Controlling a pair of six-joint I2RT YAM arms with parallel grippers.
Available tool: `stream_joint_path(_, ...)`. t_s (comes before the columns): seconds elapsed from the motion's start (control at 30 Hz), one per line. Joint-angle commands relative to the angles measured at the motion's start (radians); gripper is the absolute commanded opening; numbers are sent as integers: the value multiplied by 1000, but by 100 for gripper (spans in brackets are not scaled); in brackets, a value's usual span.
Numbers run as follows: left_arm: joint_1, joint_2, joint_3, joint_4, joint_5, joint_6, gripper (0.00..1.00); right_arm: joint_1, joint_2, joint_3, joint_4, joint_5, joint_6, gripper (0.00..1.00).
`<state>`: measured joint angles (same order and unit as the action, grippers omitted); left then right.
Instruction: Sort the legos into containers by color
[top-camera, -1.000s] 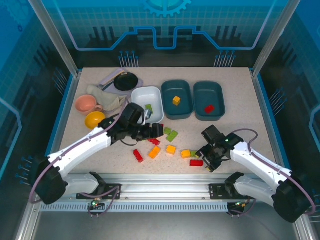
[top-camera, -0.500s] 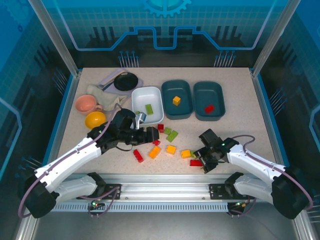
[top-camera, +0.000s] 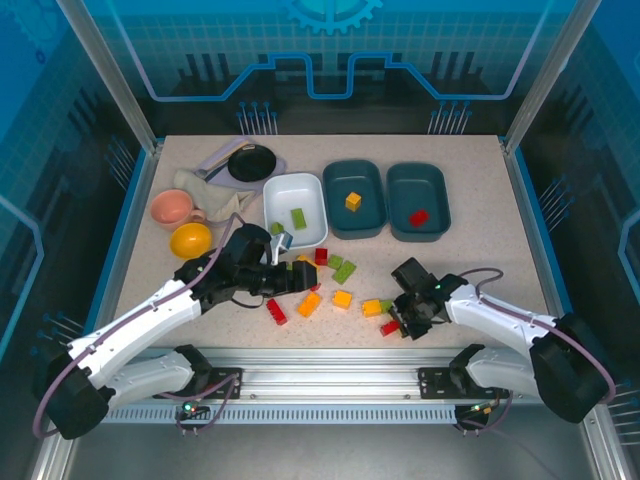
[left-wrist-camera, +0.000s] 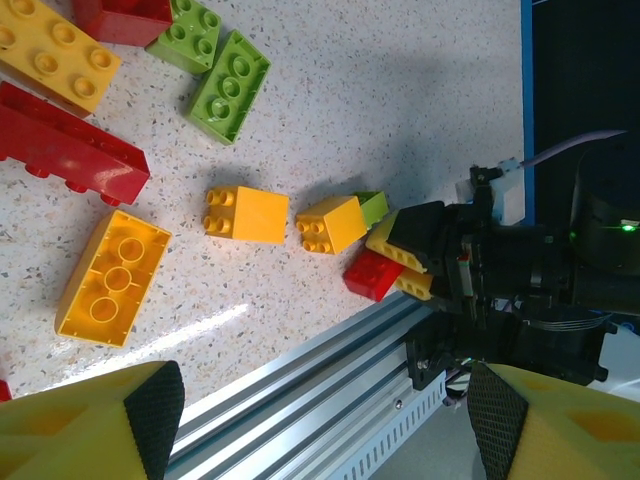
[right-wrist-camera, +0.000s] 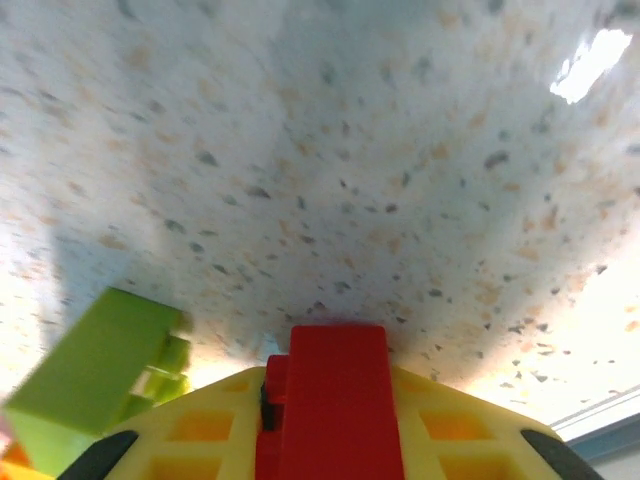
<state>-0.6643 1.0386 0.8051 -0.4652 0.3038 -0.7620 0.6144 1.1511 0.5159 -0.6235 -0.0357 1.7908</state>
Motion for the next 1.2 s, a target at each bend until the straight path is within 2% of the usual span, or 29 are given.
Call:
stream_joint_path(0.0, -8, -8, 33, 8, -1, -23, 78, -25, -49, 139, -151, 142, -118, 11)
stream_joint_path(0.1, -8, 18, 78, 30, -4, -36, 78, -104, -51, 293, -300, 231, -325, 11)
stream_joint_path(0.23, -9, 85, 157, 74, -12, -54, 78, -240, 4, 461, -310, 262, -622, 11)
stream_joint_path(0.33, -9, 163, 237, 84, -16, -50, 78, -323, 121, 591, -252, 236, -865, 11)
stream_joint_path(0.4, -8, 216, 293, 83, -25, -45, 78, -376, 240, 697, -207, 170, -1024, 12)
stream_joint_path(0.5, -4, 281, 360, 80, -35, -44, 79, -427, 428, 863, -213, 111, -1157, 12)
stream_joint_path(0.6, 0, 337, 403, 85, -40, -54, 79, -472, 587, 999, -214, 80, -1198, 12)
stream_joint_path(0.87, 14, 400, 444, 59, -76, -81, 79, -545, 971, 1312, -274, 4, -1172, 13)
stream_joint_path(1.03, 14, 388, 438, -19, -132, -94, 79, -551, 1122, 1463, -358, -6, -1164, 24)
stream_joint_path(1.17, 14, 369, 423, -106, -179, -99, 78, -549, 1128, 1497, -375, -9, -1163, 42)
